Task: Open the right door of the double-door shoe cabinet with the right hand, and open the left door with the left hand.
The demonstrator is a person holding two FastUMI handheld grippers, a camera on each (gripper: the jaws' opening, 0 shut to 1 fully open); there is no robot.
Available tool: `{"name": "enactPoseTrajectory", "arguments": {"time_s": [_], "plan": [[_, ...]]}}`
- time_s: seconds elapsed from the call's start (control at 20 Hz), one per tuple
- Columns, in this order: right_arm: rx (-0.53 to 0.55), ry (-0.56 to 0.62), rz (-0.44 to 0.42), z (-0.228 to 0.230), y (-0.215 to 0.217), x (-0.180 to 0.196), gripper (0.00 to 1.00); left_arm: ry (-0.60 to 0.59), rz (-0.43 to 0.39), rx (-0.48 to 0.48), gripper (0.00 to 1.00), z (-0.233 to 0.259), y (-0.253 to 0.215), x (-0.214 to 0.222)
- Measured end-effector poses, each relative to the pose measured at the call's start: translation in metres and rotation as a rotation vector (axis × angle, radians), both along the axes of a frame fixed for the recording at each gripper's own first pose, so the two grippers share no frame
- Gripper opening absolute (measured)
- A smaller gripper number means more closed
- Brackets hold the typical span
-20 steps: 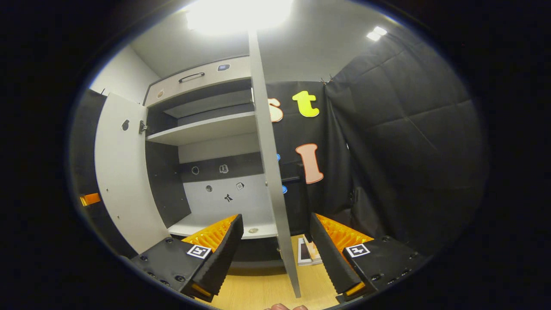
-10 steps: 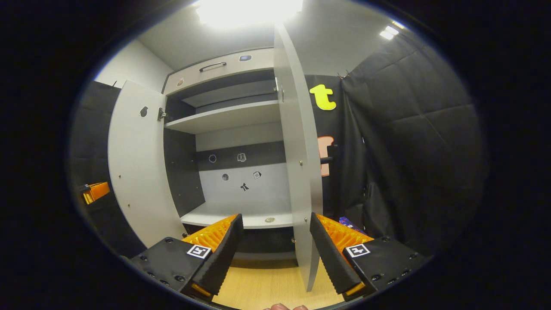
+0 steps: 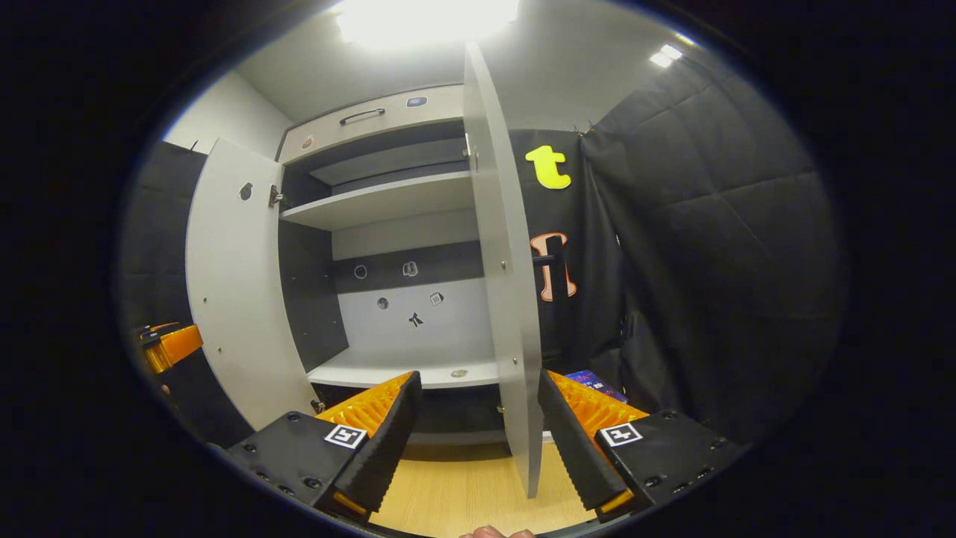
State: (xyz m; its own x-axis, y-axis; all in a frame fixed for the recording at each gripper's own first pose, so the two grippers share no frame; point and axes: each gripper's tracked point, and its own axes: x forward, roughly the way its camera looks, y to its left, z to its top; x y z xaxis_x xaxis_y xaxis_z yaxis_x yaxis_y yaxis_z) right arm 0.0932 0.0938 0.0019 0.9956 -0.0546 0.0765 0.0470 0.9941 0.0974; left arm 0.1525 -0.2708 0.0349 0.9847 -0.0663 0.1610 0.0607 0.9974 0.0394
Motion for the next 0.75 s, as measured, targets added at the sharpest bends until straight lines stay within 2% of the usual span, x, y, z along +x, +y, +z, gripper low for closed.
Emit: {"name": "enactPoseTrajectory", "arguments": {"time_s": [0.4,0.7,0.75], "plan": [[-0.035,0.012,-0.001,-0.023,0.016,-0.008,0.97,0.038,0.021,-0.027,0.92,-0.033,0.009,0.001],[-0.022,0.031,-0.009,-0.041,0.027,0.001,0.98,0.063,0.015,-0.035,0.93,-0.065,0.025,0.013],[-0.024,0.038,-0.01,-0.045,0.028,0.002,0.92,0.068,0.011,-0.039,0.94,-0.068,0.027,0.015]]}}
